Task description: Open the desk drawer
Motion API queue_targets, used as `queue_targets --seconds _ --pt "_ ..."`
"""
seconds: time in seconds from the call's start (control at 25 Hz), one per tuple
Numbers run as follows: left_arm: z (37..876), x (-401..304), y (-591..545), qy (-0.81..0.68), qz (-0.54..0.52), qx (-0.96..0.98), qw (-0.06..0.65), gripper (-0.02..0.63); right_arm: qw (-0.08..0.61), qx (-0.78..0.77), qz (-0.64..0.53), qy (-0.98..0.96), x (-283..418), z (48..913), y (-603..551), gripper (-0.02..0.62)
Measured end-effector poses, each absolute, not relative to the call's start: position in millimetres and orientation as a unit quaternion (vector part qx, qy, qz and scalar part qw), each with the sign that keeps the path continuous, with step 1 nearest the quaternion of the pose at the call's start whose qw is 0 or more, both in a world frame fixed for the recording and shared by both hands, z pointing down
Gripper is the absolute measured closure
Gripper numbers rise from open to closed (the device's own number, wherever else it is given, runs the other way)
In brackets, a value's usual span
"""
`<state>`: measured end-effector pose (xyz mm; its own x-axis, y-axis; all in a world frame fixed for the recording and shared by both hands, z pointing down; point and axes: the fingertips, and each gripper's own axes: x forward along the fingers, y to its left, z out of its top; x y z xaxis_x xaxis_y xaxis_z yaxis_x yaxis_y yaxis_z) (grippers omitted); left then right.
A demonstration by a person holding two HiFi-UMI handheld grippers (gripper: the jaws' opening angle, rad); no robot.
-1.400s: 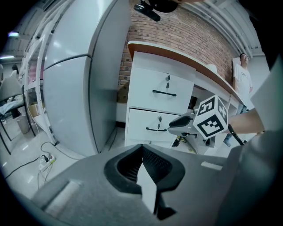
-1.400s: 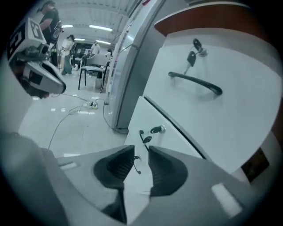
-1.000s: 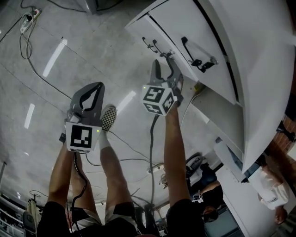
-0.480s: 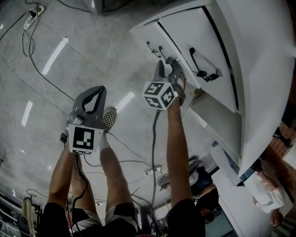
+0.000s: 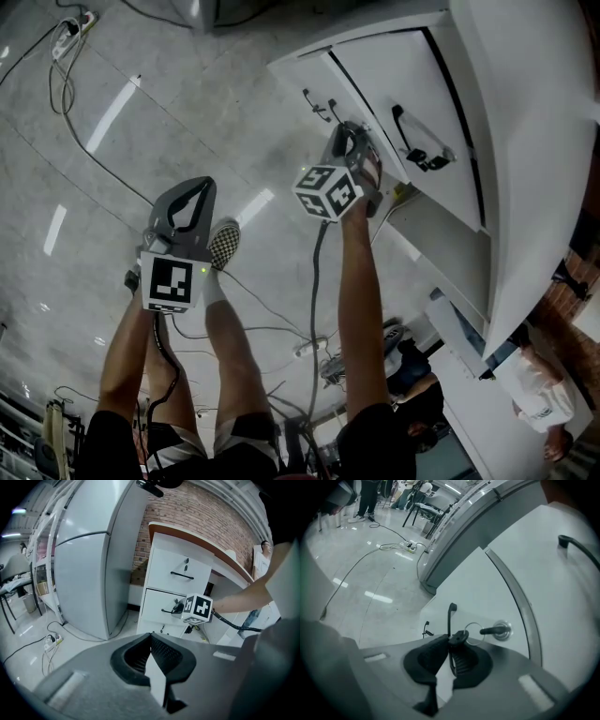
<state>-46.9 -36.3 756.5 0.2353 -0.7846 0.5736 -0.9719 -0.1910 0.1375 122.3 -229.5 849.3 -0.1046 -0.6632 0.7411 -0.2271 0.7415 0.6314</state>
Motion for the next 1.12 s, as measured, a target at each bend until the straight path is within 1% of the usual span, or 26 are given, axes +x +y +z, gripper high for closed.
queue_targets --seconds 0.24,0.44,1.12 --pt "752 -51 -31 -0.583 0.194 0.75 0.244 0.595 0.605 0.311 -0.205 -0.704 121 850 -229 0.575" --pt "745 -53 -25 -0.576 0.202 0.756 0.236 0.595 0.609 0.306 -0.201 -0.704 119 848 -220 0.577" --pt "721 -67 4 -0.557 0.217 0.772 0.216 0.595 0.618 0.288 -0.187 -0.708 102 848 -144 0.578"
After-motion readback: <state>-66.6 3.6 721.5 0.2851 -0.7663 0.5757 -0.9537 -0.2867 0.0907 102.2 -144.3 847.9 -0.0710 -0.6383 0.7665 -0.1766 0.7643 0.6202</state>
